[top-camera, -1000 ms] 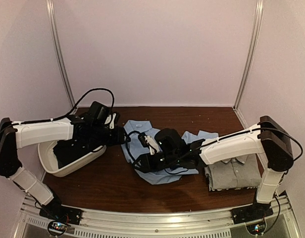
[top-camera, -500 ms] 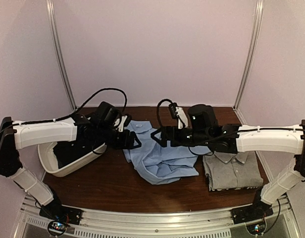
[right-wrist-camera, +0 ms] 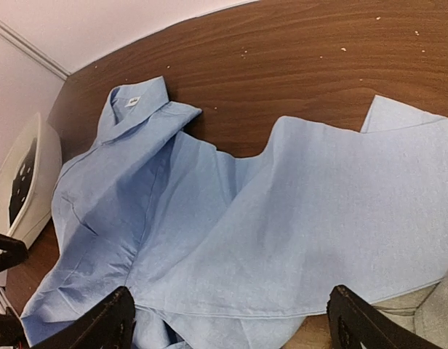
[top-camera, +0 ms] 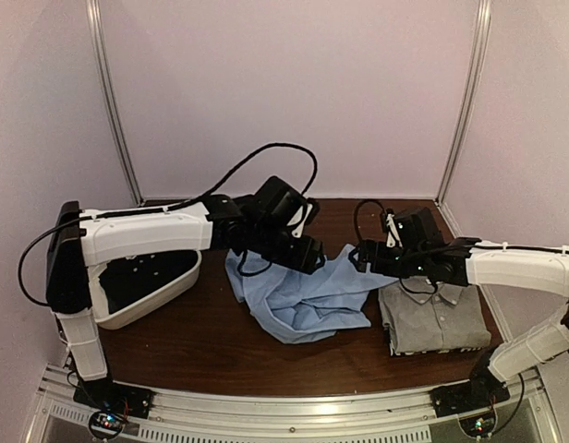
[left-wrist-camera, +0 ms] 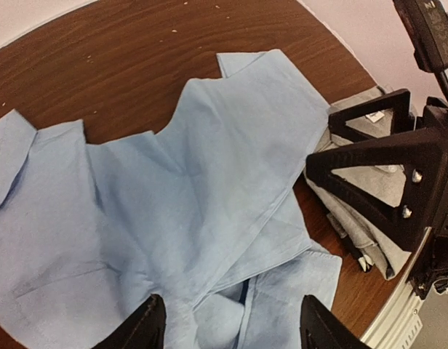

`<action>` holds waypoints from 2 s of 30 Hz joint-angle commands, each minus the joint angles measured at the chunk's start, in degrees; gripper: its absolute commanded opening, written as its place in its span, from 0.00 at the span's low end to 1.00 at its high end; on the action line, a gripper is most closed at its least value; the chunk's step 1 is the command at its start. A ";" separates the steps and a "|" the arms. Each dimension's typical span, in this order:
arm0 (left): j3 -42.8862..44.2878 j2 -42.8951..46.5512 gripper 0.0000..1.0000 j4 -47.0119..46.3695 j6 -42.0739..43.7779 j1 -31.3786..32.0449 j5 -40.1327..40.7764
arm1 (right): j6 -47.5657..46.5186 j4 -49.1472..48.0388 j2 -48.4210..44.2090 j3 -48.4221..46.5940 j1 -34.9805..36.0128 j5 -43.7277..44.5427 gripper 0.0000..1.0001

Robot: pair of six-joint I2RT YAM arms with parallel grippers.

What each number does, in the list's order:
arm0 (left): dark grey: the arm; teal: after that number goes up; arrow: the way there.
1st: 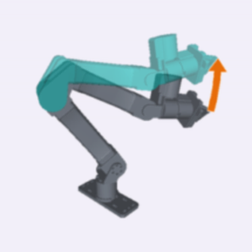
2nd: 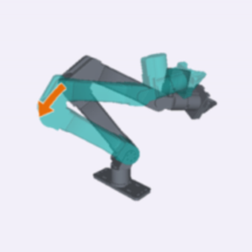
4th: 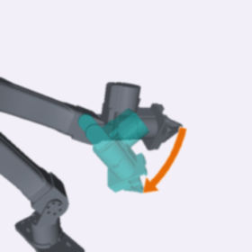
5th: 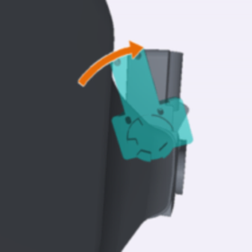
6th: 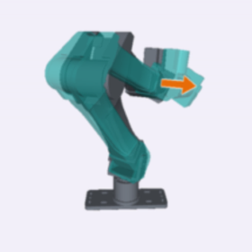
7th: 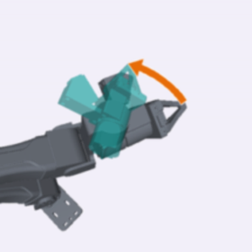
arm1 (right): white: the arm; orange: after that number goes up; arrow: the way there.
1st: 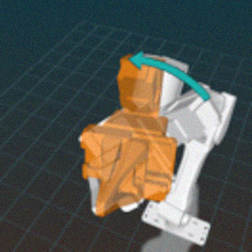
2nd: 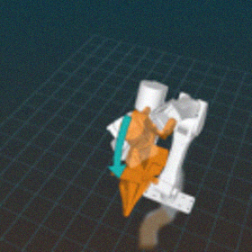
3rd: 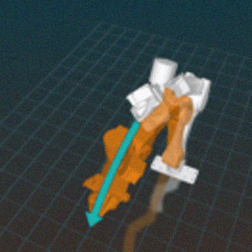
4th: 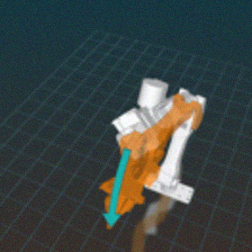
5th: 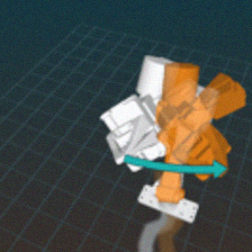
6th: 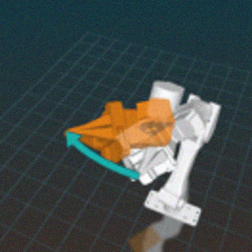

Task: Fold and stack the long sleeve shirts
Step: Adjust the crumpled shirt at the center of the board, then pick up the crumpled shirt from the center of the board.

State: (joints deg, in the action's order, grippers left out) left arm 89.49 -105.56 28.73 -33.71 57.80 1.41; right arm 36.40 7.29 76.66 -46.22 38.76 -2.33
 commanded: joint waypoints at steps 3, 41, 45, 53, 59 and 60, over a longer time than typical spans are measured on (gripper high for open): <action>12.97 -11.45 0.64 4.14 5.52 4.07 3.06 | 3.63 2.16 -5.81 4.69 -4.07 0.58 0.95; 11.23 -11.23 0.65 3.55 6.44 3.97 4.36 | 16.34 -25.38 9.04 10.25 -8.30 1.80 0.03; 11.29 -11.12 0.69 2.51 7.22 3.78 4.03 | 13.06 -24.80 7.57 6.51 -7.05 -2.03 0.00; 11.40 -10.30 0.79 0.62 8.05 2.80 5.00 | 9.77 -20.90 4.71 -1.74 -1.29 -8.12 0.00; 11.65 -10.30 0.82 -0.18 7.91 2.10 6.37 | 10.29 -20.55 4.90 -6.62 2.97 -11.23 0.00; 11.74 -10.24 0.82 -0.23 7.57 2.14 7.31 | 10.53 -20.58 5.20 -7.26 3.72 -11.56 0.00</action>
State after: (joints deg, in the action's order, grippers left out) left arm 101.14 -118.30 31.24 -26.44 60.42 5.87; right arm 47.68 -13.93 82.46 -50.33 40.29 -10.79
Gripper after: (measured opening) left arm 0.816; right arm 0.012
